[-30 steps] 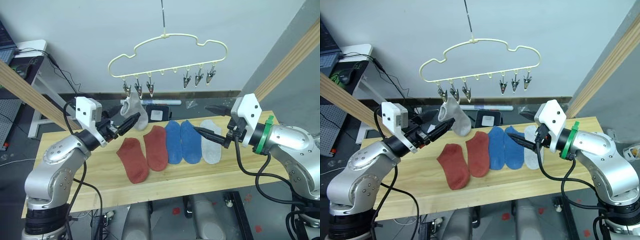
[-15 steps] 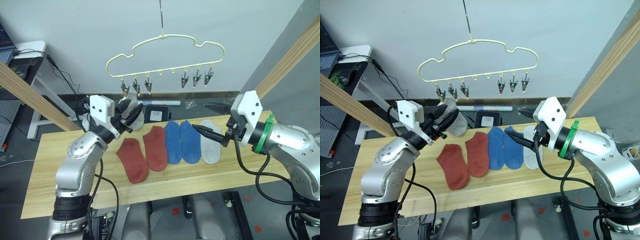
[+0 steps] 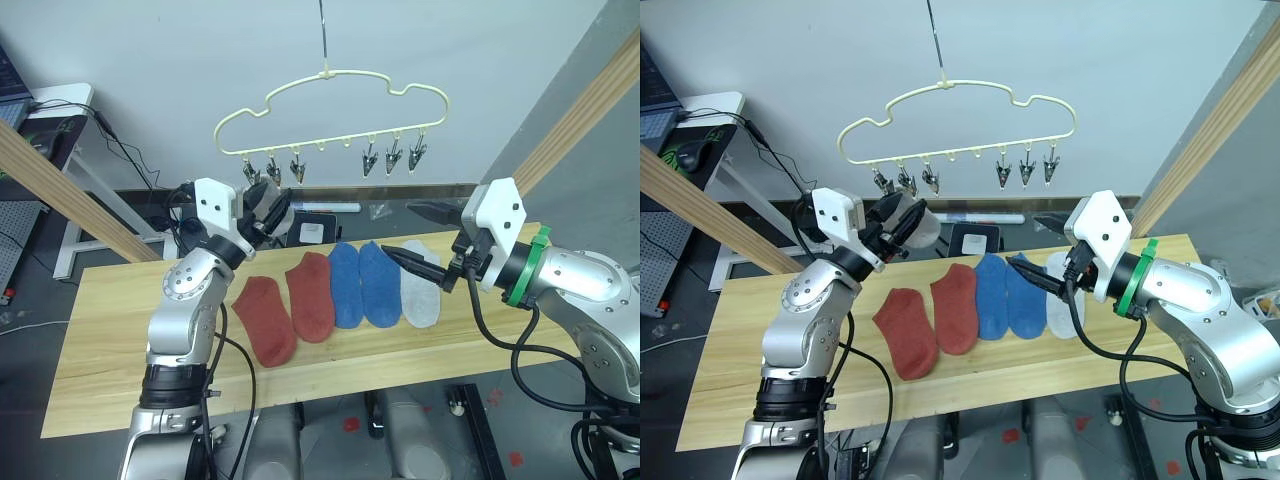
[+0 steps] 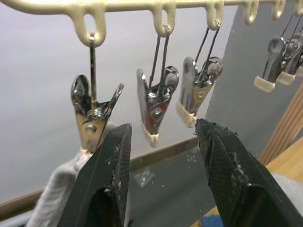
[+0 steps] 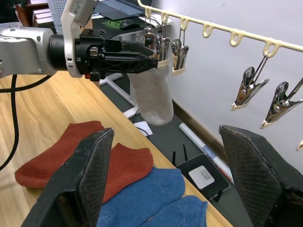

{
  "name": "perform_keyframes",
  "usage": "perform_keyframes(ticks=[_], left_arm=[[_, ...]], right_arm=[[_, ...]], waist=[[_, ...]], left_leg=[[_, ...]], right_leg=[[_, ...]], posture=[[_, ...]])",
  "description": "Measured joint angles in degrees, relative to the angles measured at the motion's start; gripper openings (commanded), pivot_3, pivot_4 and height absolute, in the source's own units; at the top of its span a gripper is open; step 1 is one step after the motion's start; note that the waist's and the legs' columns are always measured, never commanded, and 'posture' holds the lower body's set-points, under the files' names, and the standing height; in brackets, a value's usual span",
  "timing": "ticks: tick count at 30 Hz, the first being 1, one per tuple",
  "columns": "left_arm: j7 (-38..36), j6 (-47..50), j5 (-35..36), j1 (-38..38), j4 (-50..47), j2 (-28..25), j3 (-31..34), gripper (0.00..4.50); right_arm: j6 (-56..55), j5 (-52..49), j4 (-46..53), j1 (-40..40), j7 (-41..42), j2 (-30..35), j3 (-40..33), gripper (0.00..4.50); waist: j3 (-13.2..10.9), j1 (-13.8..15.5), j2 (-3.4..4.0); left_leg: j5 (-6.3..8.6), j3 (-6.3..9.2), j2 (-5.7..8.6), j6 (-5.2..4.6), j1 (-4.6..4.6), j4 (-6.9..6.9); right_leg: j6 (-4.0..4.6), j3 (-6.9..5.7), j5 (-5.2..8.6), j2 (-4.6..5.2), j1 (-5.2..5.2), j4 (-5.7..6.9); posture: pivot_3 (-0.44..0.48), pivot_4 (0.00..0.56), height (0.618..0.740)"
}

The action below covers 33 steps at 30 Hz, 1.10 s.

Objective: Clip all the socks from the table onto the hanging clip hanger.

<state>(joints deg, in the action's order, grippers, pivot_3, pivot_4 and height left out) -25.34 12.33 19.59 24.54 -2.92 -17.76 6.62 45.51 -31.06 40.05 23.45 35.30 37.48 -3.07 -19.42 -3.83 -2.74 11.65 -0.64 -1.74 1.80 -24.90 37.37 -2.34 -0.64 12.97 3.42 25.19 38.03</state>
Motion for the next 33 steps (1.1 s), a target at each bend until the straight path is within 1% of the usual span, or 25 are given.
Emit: perform_keyframes(ticks=[9,16,19,20,33], left_arm=[[-0.23,-0.22,0.82,3.47,3.22,0.67,0.73,2.31],[-0.58,-0.13,1.78,4.99,4.82,0.53,1.65,2.31],[-0.55,-0.11,1.88,5.41,5.61,0.31,1.94,1.73],[-0.55,-0.1,1.89,5.42,5.64,0.27,2.08,1.47],[-0.96,0.5,2.0,6.04,5.66,-0.12,2.42,1.47]], right_arm=[[-0.07,-0.19,0.0,-0.07,-0.53,0.0,0.0,3.74],[-0.13,-0.45,0.02,-0.36,-1.04,0.0,0.0,3.74],[-0.17,-0.45,0.02,-0.42,-1.6,-0.02,0.01,3.74],[-0.19,-0.45,0.02,-0.43,-1.65,-0.04,0.03,3.74],[-0.49,-0.43,0.14,-0.98,-2.92,-0.47,1.05,3.74]], waist=[[0.0,-0.76,0.0],[0.01,-0.99,0.0],[0.01,-1.0,0.0],[0.01,-1.0,0.0],[0.01,-1.02,0.0]], left_leg=[[0.01,0.02,-0.02,-0.02,-0.07,0.5],[-0.01,0.02,-0.04,-0.05,-0.07,0.57],[-0.01,0.01,-0.06,-0.06,-0.07,0.56],[-0.01,0.01,-0.06,-0.06,-0.07,0.55],[-0.01,0.0,-0.06,-0.05,-0.08,0.56]], right_leg=[[-0.08,0.02,-0.22,-0.02,-0.15,0.01],[-0.17,0.06,-0.28,-0.07,-0.15,0.01],[-0.14,0.07,-0.3,-0.09,-0.14,0.0],[-0.1,0.07,-0.32,-0.09,-0.14,0.0],[-0.1,0.08,-0.32,-0.09,-0.14,-0.01]], posture=[[-0.218,0.27,0.74],[-0.219,0.269,0.74],[-0.22,0.269,0.74],[-0.22,0.269,0.74],[-0.231,0.265,0.74]])
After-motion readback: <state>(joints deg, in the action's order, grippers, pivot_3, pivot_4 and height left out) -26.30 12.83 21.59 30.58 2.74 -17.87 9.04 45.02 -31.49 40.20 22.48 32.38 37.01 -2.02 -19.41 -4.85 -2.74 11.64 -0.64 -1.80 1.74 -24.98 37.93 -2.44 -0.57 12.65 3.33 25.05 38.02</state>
